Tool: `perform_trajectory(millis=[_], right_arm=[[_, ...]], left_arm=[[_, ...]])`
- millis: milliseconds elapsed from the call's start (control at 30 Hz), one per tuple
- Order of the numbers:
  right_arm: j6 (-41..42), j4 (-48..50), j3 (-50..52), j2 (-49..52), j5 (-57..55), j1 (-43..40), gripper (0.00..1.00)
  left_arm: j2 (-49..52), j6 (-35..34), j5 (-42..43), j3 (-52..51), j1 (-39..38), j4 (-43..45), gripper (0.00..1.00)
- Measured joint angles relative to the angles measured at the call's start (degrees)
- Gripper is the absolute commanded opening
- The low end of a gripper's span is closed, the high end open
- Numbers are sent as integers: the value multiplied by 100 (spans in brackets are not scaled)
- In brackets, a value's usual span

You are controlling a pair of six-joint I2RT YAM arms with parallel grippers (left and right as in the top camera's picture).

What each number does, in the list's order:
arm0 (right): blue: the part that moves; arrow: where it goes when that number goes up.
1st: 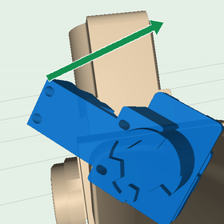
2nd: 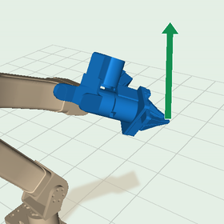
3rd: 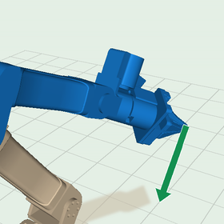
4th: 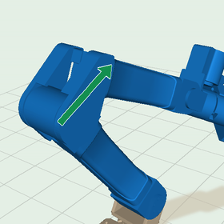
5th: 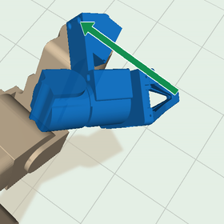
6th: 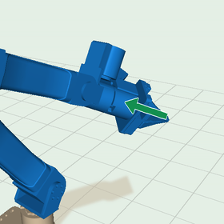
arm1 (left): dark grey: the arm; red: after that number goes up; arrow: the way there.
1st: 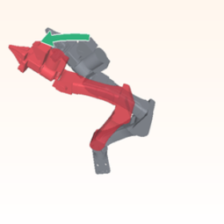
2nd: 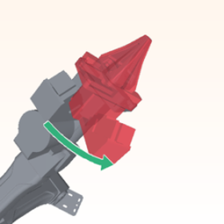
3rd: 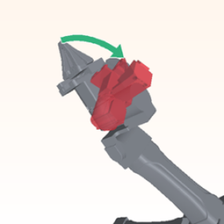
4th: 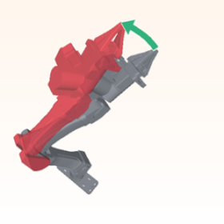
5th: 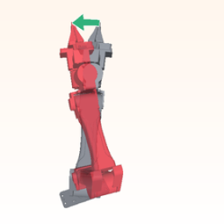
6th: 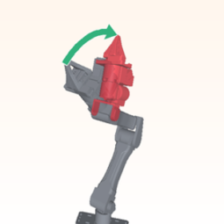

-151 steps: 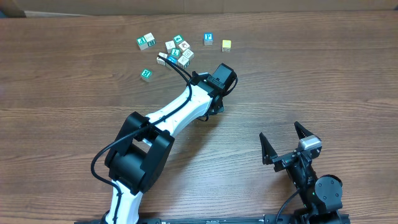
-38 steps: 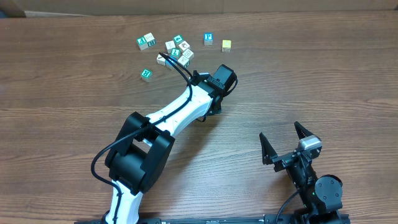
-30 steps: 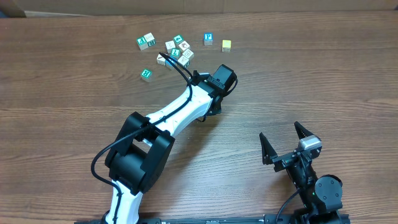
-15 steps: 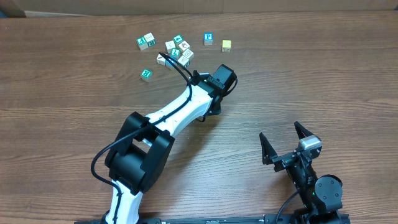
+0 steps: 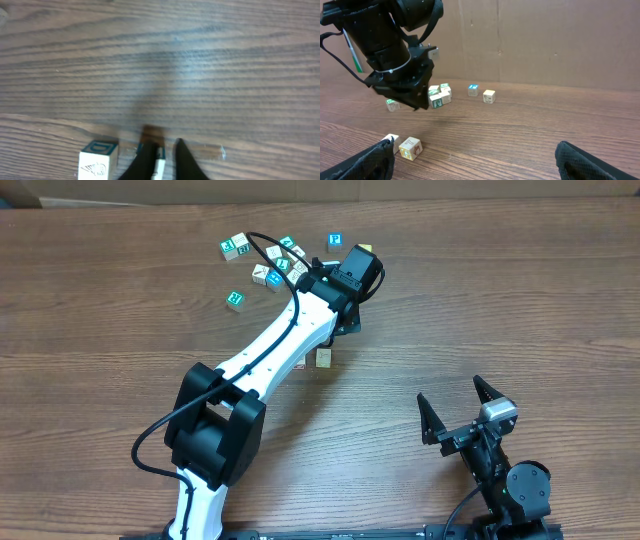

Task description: Form a horizontal line

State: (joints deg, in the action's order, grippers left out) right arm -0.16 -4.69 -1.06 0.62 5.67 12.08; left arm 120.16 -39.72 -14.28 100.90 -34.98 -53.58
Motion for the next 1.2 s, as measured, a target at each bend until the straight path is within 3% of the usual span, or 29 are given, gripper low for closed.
perform_trajectory(millis=[433, 1200], right_arm=[[0, 0, 0, 0, 2, 0, 100], [0, -2, 0, 0, 2, 0, 100]], left_arm=[[0, -55, 442, -511, -190, 595, 4], [0, -385, 321, -990, -442, 1019, 4]])
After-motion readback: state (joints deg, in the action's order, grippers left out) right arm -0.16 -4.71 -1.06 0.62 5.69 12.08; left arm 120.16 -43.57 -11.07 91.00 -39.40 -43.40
